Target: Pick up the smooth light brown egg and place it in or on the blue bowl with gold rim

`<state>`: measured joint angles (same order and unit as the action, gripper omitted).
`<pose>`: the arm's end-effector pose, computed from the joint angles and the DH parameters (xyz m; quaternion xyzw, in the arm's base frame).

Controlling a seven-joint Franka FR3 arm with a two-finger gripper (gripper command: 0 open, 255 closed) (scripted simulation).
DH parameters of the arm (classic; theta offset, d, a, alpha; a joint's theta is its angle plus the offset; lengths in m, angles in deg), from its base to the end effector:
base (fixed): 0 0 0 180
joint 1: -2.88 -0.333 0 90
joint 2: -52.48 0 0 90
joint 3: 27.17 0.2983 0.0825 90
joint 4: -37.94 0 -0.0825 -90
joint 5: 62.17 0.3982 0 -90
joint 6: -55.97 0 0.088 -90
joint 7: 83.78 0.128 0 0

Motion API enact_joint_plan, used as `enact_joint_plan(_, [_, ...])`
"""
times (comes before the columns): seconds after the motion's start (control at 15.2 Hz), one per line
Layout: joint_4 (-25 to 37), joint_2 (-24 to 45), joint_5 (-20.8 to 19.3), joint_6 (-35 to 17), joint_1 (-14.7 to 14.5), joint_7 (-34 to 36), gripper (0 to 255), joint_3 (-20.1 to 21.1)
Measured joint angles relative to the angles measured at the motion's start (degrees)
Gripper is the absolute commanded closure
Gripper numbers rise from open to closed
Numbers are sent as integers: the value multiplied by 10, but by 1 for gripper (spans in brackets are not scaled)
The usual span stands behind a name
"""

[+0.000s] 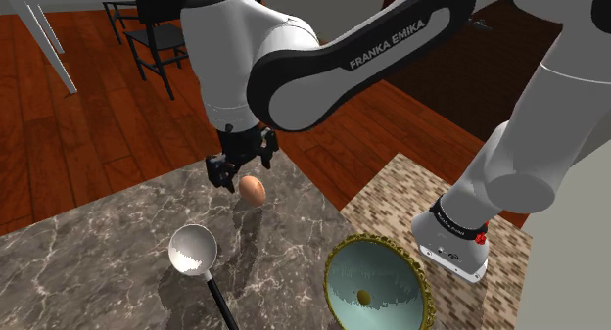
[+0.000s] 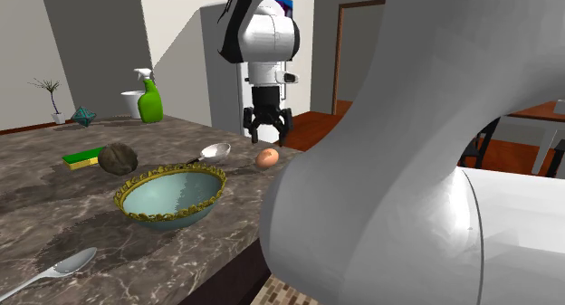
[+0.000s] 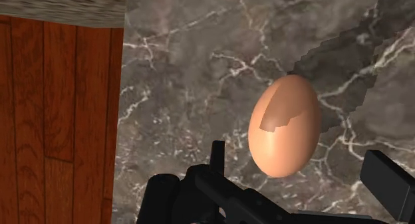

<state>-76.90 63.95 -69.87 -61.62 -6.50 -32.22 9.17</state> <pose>0.4140 0.4045 0.3213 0.9983 -0.0179 -0.0373 0.0401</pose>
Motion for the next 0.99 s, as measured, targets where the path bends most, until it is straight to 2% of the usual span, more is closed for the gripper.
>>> enact_joint_plan(0.4, [-21,22,-18,-39,-5,13,0,-5])
enact_joint_plan(0.79, [-23,26,-21,-44,-6,15,0,-6])
enact_joint_plan(0.86, [-23,26,-21,-44,-6,15,255,-6])
enact_joint_plan(0.99, [-23,26,-21,-44,-6,15,255,-6])
